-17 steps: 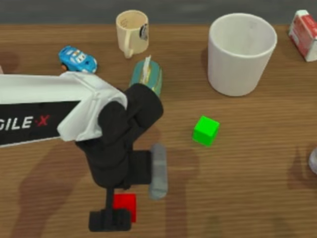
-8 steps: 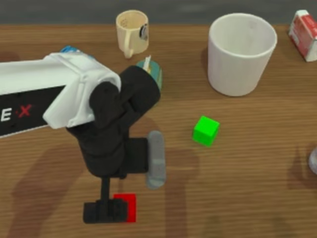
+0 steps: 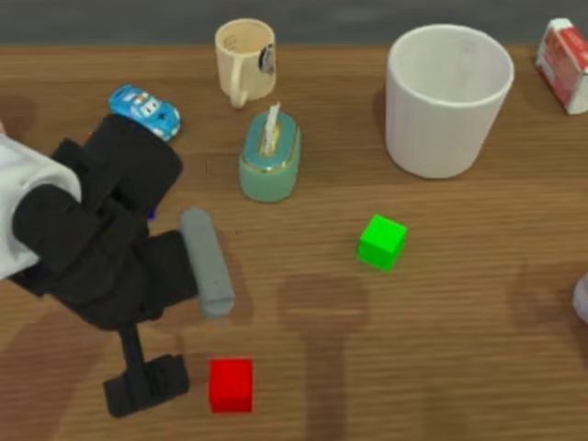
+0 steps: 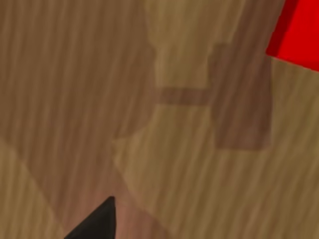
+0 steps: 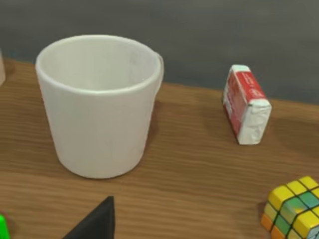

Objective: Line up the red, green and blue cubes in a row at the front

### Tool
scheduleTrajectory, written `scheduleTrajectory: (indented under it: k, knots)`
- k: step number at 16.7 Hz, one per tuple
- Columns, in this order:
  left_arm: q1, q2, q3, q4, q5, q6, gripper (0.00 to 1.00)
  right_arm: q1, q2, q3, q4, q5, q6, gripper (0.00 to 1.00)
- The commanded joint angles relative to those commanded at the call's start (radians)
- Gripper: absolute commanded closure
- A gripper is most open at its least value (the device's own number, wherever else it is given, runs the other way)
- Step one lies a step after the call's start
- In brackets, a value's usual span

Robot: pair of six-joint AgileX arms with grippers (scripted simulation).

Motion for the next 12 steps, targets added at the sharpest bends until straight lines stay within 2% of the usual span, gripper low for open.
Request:
scheduleTrajectory:
  k: [12]
  knots:
    - [0.431,-0.998,-0.684,0.533,-0.007,-0.466,0.00,0.285,1.359,1.084,-0.698,0.005,-0.272,0.00]
